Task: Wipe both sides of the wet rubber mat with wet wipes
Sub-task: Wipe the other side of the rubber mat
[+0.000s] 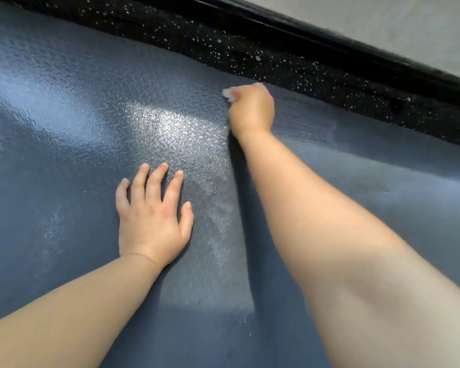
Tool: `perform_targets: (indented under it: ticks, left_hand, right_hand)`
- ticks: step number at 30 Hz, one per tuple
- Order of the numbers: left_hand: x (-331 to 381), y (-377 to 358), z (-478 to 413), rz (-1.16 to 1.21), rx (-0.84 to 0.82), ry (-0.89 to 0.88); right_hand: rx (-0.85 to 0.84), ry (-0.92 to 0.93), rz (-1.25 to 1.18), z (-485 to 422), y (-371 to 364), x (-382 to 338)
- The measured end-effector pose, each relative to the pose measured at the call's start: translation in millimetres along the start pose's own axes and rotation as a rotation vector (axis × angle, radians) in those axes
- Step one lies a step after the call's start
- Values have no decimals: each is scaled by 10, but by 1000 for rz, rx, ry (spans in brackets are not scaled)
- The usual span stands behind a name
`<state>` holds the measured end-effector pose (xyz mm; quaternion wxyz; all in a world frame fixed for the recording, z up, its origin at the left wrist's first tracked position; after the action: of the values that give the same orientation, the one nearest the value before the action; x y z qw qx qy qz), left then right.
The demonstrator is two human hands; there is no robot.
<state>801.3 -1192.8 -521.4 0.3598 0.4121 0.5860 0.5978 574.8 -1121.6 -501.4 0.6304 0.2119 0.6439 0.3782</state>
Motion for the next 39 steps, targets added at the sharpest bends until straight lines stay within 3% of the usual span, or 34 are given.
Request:
perform_targets:
  ticks: [2,4,6,8,11,13,15,19,21,23,25,27,29,34,39]
  left_hand:
    - [-3,2,3,6,1,1]
    - [-3,6,1,12,2,3]
    - [-6,6,1,7,4,3]
    - [-12,0,1,-1,6,3]
    - [-8,-1,1,1,20,-1]
    - [0,1,7,1,31,-4]
    - [-2,-2,7,-1,39,-4]
    - [-17,4,16,8,50,0]
    - [-14,3,14,16,46,-4]
    - [-16,-1,8,21,34,-1]
    - [-15,-11,9,23,23,0]
    - [-15,-17,10,26,22,-1]
    - [-23,-18,12,30,24,3]
    - [-42,-21,10,72,26,1]
    - [-99,-27,11,163,36,18]
  right_hand:
    - [-170,163,-2,75,-251,-251]
    - [-102,221,-14,34,-79,-256]
    - [163,125,-5,-130,377,58]
    - [353,-86,56,-254,814,567]
    - [344,-321,2,-232,944,964]
    - [351,-320,-42,-114,804,836]
    - [256,-166,-58,29,495,516]
    - [-137,208,-87,664,-305,-166]
    - [-212,346,-150,943,-347,-291]
    - [-65,308,-212,896,-29,-126]
    - [144,125,-178,689,415,292]
    - [191,-60,-81,519,691,706]
    - [175,-114,-14,483,702,881]
    - [59,113,-53,1030,155,359]
    - [-264,381,-111,2019,-143,36]
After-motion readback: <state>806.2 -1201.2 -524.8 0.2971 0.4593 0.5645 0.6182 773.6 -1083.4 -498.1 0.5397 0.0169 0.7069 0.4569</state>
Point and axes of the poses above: each hand's wrist, its own z-axis away from the middle knuckle, its own y-axis out of the back of the hand, x = y × z, the point moved 7 cm from there along -z, towards the middle knuckle, and after that the axes turned 7 degrees about -z, right-handed, at the moved point
